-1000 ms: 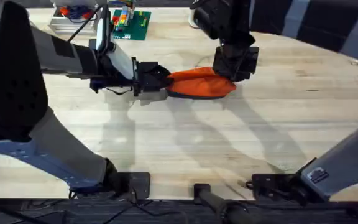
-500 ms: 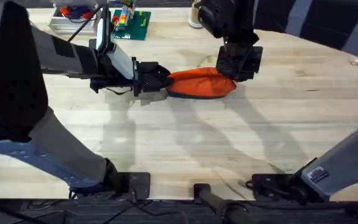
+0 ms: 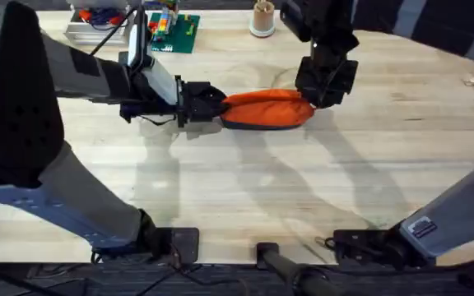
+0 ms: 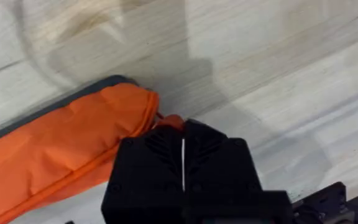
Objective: Unzip the bag, pick up the pens from the table one at a time and place them inside, then zip the bag closed.
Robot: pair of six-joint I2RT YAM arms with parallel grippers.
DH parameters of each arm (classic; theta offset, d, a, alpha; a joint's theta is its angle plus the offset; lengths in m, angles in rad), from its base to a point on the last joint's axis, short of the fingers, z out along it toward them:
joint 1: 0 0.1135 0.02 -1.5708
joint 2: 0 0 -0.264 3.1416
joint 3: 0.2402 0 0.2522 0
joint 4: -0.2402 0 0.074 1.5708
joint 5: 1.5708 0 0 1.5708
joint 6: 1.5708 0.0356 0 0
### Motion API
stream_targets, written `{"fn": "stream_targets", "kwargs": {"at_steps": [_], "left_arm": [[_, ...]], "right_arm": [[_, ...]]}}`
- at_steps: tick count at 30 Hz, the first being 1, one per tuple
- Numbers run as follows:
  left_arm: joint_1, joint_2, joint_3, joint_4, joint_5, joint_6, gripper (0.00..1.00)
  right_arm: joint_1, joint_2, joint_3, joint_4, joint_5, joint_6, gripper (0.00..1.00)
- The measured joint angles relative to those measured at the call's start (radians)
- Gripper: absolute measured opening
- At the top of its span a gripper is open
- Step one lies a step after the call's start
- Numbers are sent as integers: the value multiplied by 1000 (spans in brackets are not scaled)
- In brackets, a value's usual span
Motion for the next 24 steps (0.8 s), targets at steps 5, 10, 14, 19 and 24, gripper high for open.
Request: {"fn": "stream_targets", "kwargs": {"at_steps": [5, 10, 14, 19, 24], "left_arm": [[0, 0, 0, 0, 0, 0, 41], [0, 0, 0, 0, 0, 0, 41], [0, 0, 0, 0, 0, 0, 41], [0, 0, 0, 0, 0, 0, 41], [0, 0, 0, 0, 0, 0, 41]], "right_arm": [[-40, 0, 0, 17, -64, -43, 31], [-82, 0, 0, 45, -131, -100, 31], [-115, 0, 0, 61, -179, -149, 31], [-142, 0, 0, 62, -219, -208, 31], [-164, 0, 0, 63, -248, -249, 31]]}}
